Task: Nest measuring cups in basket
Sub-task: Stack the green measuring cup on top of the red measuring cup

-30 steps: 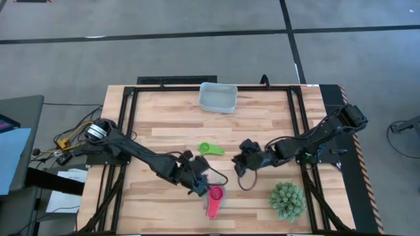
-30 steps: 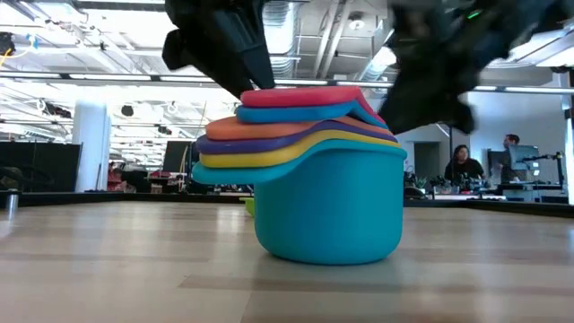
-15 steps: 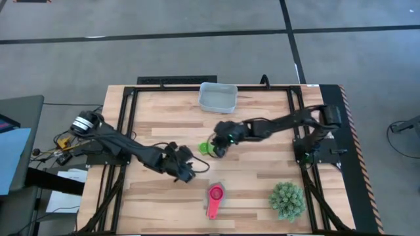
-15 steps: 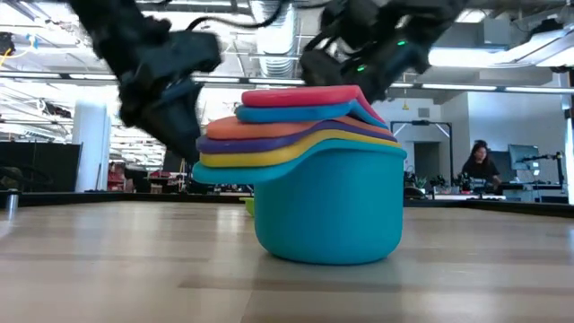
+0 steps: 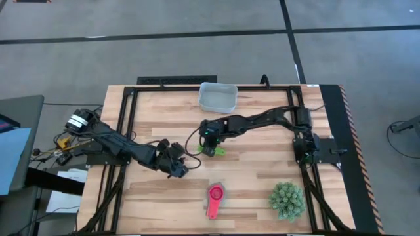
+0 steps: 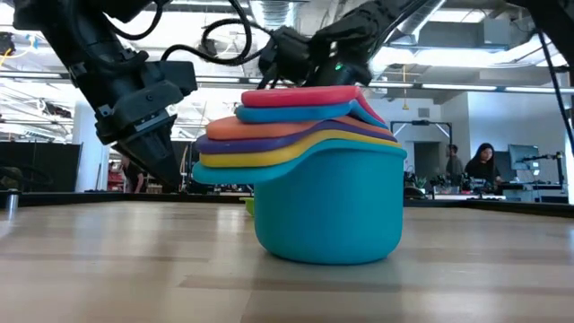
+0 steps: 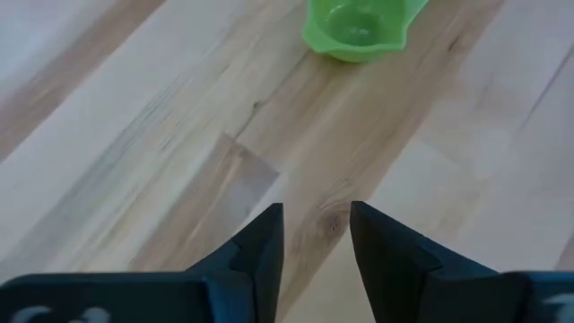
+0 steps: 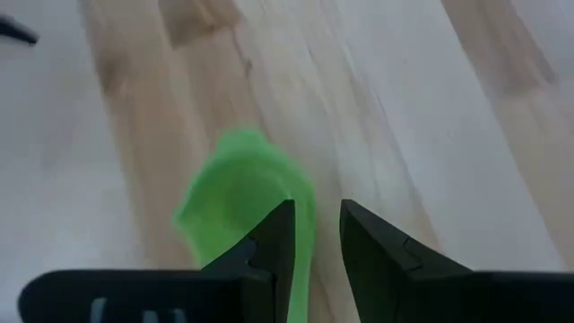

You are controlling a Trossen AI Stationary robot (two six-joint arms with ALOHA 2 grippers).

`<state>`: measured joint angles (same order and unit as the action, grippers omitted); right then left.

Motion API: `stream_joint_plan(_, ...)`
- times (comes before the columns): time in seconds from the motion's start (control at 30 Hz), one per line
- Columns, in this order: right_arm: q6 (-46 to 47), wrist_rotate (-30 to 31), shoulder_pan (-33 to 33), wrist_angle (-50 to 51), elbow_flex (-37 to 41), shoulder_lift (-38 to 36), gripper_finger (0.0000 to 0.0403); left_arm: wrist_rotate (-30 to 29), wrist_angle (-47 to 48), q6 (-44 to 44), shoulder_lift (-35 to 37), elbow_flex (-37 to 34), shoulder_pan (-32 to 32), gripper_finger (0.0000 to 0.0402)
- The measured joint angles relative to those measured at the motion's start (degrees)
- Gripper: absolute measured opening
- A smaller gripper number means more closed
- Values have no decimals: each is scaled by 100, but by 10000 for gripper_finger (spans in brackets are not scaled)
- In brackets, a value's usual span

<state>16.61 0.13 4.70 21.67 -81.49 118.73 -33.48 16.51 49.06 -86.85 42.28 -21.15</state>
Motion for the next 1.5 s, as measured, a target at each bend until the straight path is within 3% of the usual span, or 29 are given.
stream_joint_plan(0.27,-11,-31,-13,361,-76,197,107,-21,18,-129,0,0,-2,118)
stream_joint_plan(0.53,726,-20,-137,303,-107,211,15,-17,64,-198,0,0,-2,118)
stream_joint_plan(0.63,1540,58,-284,424,-94,107,24,25,110,-252,0,0,-11,118)
stream_joint_plan(0.77,2694,655,-697,665,-88,-199,45,-84,248,-229,-2,0,-21,118)
stream_joint_plan(1.1,5871,2305,-2216,938,-94,-1143,22,-1162,144,-385,-2,0,-412,118)
stream_joint_plan(1.5,9790,3342,-3798,852,-76,-1015,18,-2351,-295,-1815,-2,2,-852,118)
